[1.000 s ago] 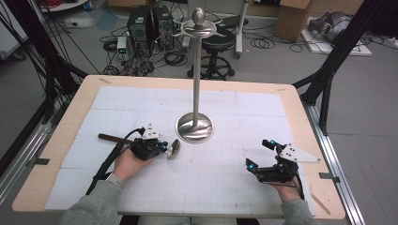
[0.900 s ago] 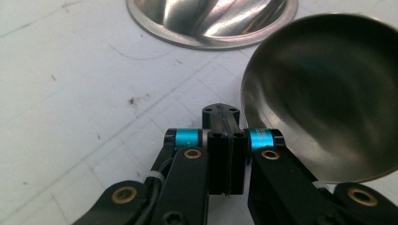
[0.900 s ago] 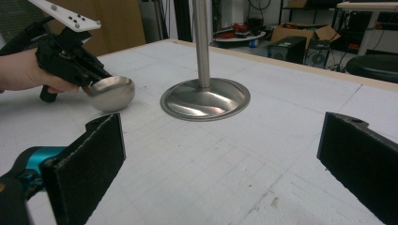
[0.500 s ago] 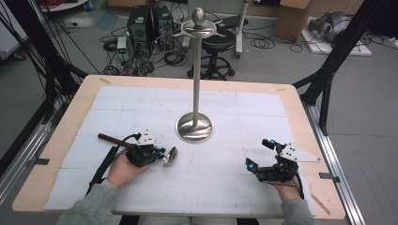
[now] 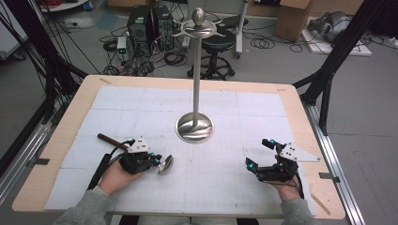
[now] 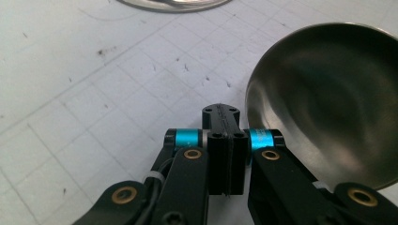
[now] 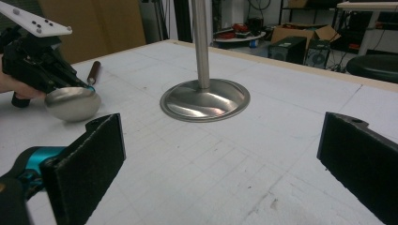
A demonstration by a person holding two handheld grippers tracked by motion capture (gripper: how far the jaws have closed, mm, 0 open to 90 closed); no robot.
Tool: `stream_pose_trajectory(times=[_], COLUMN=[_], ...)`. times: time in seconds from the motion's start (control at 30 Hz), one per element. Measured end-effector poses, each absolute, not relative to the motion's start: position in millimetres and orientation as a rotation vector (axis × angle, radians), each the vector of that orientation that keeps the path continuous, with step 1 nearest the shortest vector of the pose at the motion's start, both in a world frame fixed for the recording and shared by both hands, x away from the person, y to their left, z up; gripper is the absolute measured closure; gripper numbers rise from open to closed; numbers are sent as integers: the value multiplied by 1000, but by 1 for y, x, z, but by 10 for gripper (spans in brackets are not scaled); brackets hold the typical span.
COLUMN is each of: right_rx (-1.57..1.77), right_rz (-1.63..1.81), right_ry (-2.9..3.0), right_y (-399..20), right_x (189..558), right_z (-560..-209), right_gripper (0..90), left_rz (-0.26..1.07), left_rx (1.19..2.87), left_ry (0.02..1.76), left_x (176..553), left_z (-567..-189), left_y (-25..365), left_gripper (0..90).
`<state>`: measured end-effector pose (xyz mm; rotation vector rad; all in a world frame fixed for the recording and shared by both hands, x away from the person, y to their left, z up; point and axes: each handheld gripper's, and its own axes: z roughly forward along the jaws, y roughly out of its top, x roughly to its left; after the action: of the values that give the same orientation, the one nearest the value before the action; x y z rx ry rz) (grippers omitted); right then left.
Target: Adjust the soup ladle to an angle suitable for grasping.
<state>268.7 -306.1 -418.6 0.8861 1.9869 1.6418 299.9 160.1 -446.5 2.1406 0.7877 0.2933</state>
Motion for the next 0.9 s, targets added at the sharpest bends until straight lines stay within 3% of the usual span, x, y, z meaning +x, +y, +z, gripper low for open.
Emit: stream_pose_trajectory(times=[0.9], right_rx=[888], right_rz=[1640], right_ry=[2001], right_y=[-304], right_x=[270], right_z=[-419], right_gripper=[3], left_rz=[276], left_rx=[2175], left_ry=[726], left_x=[266], left_z=[-445], left_y=[181], left_gripper=[895])
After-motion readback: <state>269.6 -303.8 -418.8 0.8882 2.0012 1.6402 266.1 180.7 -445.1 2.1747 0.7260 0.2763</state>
